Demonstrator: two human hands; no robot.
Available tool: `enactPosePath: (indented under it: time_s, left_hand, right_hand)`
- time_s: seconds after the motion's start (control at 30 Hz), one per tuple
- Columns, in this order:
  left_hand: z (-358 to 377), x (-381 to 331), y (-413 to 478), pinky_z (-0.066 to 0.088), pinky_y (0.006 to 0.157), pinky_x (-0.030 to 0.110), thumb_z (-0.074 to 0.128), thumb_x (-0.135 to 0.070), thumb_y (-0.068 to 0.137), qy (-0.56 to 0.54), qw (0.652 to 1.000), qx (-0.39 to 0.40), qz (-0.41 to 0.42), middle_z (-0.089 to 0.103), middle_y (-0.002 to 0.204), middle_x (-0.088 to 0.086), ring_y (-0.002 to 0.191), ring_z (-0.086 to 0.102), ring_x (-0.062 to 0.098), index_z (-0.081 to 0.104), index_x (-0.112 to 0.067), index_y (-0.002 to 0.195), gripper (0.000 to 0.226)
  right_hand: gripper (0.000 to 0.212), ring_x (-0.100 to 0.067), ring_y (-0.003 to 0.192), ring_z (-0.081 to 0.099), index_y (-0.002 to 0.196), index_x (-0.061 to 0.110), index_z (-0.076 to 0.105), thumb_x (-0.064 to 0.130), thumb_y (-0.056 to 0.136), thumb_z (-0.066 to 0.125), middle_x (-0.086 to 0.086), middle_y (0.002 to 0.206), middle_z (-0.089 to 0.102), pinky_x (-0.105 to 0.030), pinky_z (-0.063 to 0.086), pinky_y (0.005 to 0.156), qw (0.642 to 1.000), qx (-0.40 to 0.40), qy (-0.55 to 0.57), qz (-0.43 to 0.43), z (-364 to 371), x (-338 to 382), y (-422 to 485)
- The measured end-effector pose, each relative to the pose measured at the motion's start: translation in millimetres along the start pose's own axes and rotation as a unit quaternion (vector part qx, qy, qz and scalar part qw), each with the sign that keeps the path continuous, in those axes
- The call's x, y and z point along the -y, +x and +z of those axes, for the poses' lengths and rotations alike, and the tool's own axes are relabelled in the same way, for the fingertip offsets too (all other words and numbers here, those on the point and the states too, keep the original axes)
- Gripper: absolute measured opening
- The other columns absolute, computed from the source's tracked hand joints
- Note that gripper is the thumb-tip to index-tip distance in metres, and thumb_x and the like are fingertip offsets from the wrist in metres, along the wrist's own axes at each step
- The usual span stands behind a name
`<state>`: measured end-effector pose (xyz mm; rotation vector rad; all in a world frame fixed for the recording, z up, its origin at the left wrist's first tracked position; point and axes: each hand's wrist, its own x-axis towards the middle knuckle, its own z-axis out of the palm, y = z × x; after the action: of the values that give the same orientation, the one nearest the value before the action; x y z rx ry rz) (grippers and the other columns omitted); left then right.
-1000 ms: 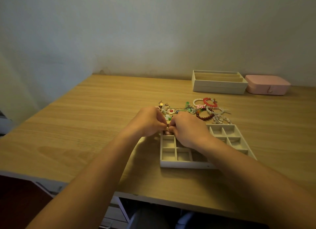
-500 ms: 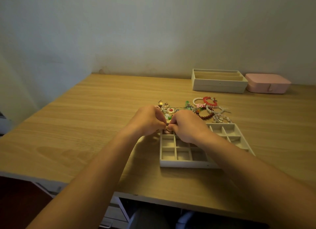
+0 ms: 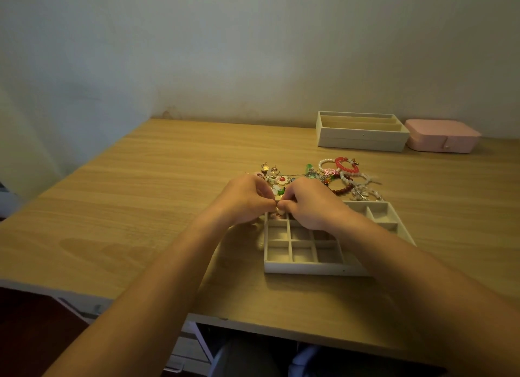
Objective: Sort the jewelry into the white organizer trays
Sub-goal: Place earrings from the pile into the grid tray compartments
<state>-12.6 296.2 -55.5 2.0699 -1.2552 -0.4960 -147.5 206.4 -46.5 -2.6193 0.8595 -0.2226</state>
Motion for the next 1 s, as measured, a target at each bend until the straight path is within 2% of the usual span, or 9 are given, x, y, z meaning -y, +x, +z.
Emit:
enactPosePath:
  time_s: [0.13,0.23,0.33,0.43,0.57,0.7,0.87,1.0]
  left_hand:
    - [1.7,1.9,-2.7,0.054,0.059,0.029,0.087,-0.027,0.071,0.011,1.0,0.005,0.006,0.069,0.08,-0.002,0.067,0.062,0.01,0.07,-0.023,0.077,0.018]
    - [2.4,0.7,-1.9,0.046,0.057,0.023,0.087,-0.022,0.071,0.014,1.0,0.005,0.003,0.068,0.08,-0.004,0.067,0.06,0.008,0.067,-0.025,0.076,0.021]
    - [2.5,0.1,0.1,0.041,0.055,0.021,0.088,-0.018,0.069,0.006,1.0,0.009,0.0,0.066,0.076,-0.004,0.064,0.058,0.009,0.066,-0.025,0.073,0.024]
    - [1.5,-1.0,0.7,0.041,0.054,0.02,0.088,-0.014,0.069,0.001,1.0,0.018,-0.001,0.065,0.075,-0.005,0.062,0.057,0.008,0.066,-0.025,0.075,0.025]
    - [-0.3,-2.7,2.4,0.043,0.055,0.02,0.086,-0.011,0.07,0.009,0.999,0.031,-0.004,0.066,0.079,-0.003,0.064,0.057,0.008,0.067,-0.024,0.078,0.025]
    - [-1.7,-3.0,2.9,0.044,0.058,0.022,0.087,-0.011,0.069,0.008,0.999,0.036,0.002,0.064,0.078,-0.002,0.066,0.056,0.01,0.066,-0.023,0.077,0.025]
    - [-0.8,-0.3,4.3,0.05,0.068,0.028,0.089,-0.015,0.067,0.008,0.999,0.032,0.006,0.064,0.075,-0.002,0.072,0.062,0.018,0.067,-0.023,0.075,0.026]
    - [-0.6,-1.4,4.5,0.044,0.059,0.023,0.089,-0.014,0.067,0.006,0.999,0.035,0.006,0.064,0.076,-0.002,0.064,0.056,0.012,0.066,-0.023,0.077,0.026]
  right_hand:
    - [0.019,-0.017,0.078,0.063,0.09,0.02,0.079,0.033,0.097,0.067,0.001,0.079,0.069,-0.037,0.054,0.074,1.0,-0.019,-0.001,0.003,0.9,1.2,0.7]
    - [0.017,-0.017,0.078,0.064,0.091,0.02,0.081,0.032,0.095,0.07,0.0,0.08,0.071,-0.035,0.054,0.074,0.999,-0.045,0.003,0.007,4.0,3.3,-0.8]
    - [0.016,-0.016,0.078,0.065,0.091,0.02,0.082,0.031,0.093,0.072,0.0,0.081,0.073,-0.038,0.058,0.076,0.996,-0.085,0.01,0.007,8.3,3.3,-3.5]
    - [0.015,-0.017,0.085,0.064,0.092,0.018,0.081,0.029,0.094,0.071,0.0,0.089,0.072,-0.037,0.057,0.079,0.992,-0.125,0.012,0.002,10.0,2.2,-6.2]
    - [0.015,-0.017,0.087,0.064,0.093,0.016,0.08,0.026,0.094,0.07,-0.001,0.092,0.07,-0.036,0.056,0.08,0.99,-0.138,0.005,-0.007,10.3,3.0,-6.7]
    - [0.009,-0.015,0.085,0.061,0.088,0.015,0.076,0.022,0.092,0.071,0.001,0.089,0.065,-0.029,0.048,0.072,0.989,-0.15,0.015,0.004,9.3,-1.2,-3.9]
    - [0.01,-0.006,0.071,0.054,0.083,0.024,0.067,0.024,0.092,0.073,0.008,0.078,0.06,-0.022,0.036,0.06,0.986,-0.137,0.097,-0.009,8.9,-12.1,-3.1]
    - [0.015,-0.004,0.07,0.055,0.08,0.024,0.068,0.031,0.087,0.079,0.009,0.077,0.062,-0.02,0.038,0.058,0.988,-0.12,0.093,-0.02,7.9,-15.3,-1.6]
